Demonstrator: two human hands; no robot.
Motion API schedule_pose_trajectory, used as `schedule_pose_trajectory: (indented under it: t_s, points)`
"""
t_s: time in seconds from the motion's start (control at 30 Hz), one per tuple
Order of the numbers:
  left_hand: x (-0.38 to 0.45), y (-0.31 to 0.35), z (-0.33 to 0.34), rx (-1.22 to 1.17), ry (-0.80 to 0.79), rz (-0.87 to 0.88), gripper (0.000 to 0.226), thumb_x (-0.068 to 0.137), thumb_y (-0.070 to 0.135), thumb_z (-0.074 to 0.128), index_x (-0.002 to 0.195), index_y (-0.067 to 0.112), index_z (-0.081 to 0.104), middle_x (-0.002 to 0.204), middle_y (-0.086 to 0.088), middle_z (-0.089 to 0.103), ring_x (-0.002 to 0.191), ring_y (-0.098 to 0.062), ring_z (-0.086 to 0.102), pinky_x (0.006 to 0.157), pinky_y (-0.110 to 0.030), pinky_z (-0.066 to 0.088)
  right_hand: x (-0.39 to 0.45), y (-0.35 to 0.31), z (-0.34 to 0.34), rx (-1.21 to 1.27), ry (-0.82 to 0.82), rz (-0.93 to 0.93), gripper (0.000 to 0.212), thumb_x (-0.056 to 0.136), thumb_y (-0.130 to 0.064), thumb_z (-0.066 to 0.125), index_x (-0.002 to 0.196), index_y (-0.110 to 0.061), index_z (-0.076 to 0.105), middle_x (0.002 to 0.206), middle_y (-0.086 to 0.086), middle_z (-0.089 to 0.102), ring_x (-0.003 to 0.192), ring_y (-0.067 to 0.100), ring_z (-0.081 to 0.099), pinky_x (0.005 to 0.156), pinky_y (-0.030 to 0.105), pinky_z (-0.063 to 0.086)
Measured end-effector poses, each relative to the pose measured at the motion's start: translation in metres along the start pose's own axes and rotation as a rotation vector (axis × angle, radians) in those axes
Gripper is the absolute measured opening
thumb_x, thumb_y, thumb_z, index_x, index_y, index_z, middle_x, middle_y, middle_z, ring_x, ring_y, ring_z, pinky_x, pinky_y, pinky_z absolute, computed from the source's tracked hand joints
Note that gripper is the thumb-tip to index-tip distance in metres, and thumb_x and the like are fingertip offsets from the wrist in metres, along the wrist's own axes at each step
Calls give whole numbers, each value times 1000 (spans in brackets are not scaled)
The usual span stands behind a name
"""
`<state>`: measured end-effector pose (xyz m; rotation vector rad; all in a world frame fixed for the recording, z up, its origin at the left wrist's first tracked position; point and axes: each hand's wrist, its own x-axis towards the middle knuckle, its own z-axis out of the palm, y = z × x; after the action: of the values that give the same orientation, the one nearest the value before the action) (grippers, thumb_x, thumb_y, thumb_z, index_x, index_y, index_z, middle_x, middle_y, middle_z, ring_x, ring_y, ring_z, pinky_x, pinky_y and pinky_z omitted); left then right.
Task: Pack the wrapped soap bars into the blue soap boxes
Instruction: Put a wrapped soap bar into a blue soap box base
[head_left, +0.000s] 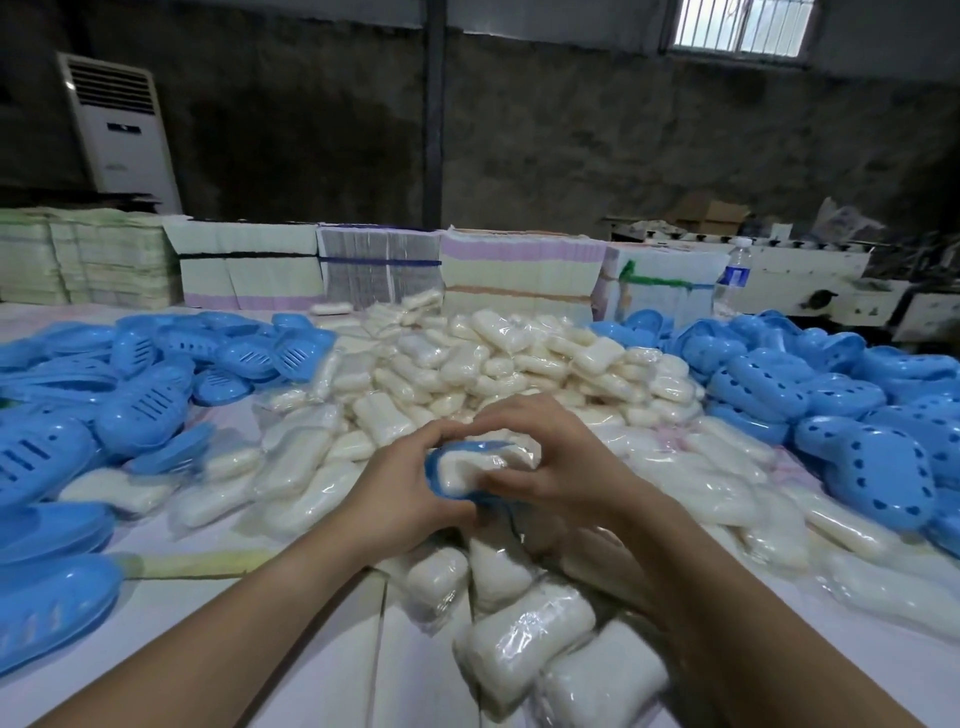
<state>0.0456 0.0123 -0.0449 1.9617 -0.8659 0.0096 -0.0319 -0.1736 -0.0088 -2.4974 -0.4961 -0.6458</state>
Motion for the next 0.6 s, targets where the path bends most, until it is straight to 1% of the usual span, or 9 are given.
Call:
schedule_pose_trajectory:
  t_s: [0.07, 0.1, 0.13, 0.2, 0.27, 0.37, 0.43, 0.5, 0.6]
  points:
    - [1, -1, 0, 20, -6, -28, 77, 56, 27, 96, 123, 38, 58, 112, 21, 64, 97, 8, 61, 79, -6, 47, -12, 12, -15, 8, -64, 128, 40, 80, -23, 80, 118, -27, 66, 119, -9, 62, 115, 10, 51, 98, 23, 37]
    - [1, -1, -1, 23, -7, -36, 79, 55, 31, 96, 123, 40, 57, 112, 23, 63, 96, 12, 59, 78, -5, 46, -16, 18, -23, 6, -100, 191, 43, 80, -22, 79, 120, -29, 65, 121, -12, 60, 115, 6, 50, 96, 20, 38]
    - [1, -1, -1, 25, -10, -39, 80, 54, 33, 97, 123, 41, 56, 112, 25, 62, 95, 13, 59, 77, -4, 45, -19, 24, -29, 3, -122, 243, 43, 80, -21, 79, 120, -30, 65, 119, -14, 60, 111, 2, 51, 92, 19, 40]
    - [2, -1, -1, 29, -26, -44, 80, 53, 34, 97, 122, 42, 56, 111, 26, 62, 94, 12, 59, 77, -4, 46, -20, 29, -36, 17, -124, 322, 38, 79, -19, 79, 115, -31, 68, 111, -20, 63, 102, -2, 55, 84, 20, 46]
    - [1, -1, -1, 34, -30, -48, 79, 53, 34, 97, 119, 43, 55, 109, 26, 63, 94, 12, 60, 77, -5, 46, -18, 30, -33, 16, -121, 329, 33, 78, -20, 79, 108, -32, 72, 104, -22, 66, 100, -2, 56, 82, 21, 49]
    - [2, -1, -3, 46, -34, -46, 78, 54, 32, 97, 119, 42, 56, 108, 26, 62, 94, 13, 59, 80, -8, 47, -16, 31, -25, 13, -134, 275, 30, 78, -20, 80, 105, -33, 74, 112, -18, 60, 105, -1, 54, 81, 13, 44]
    - [2, -1, -3, 46, -40, -48, 77, 54, 32, 97, 120, 40, 58, 108, 24, 63, 94, 10, 60, 82, -11, 49, -14, 33, -23, 46, -140, 301, 24, 77, -25, 82, 99, -34, 76, 111, -15, 56, 106, 1, 54, 80, 13, 42]
    - [1, -1, -3, 47, -48, -44, 76, 54, 32, 97, 120, 40, 59, 108, 22, 64, 93, 7, 62, 84, -15, 51, -13, 33, -20, 90, -108, 344, 19, 74, -30, 84, 91, -36, 77, 107, -15, 57, 104, 3, 56, 78, 14, 40]
    - [1, -2, -2, 42, -38, -43, 75, 53, 32, 97, 118, 39, 60, 108, 21, 65, 94, 4, 63, 86, -18, 52, -13, 31, -13, 83, -52, 355, 20, 71, -32, 86, 85, -39, 75, 102, -15, 58, 99, 2, 57, 75, 13, 38]
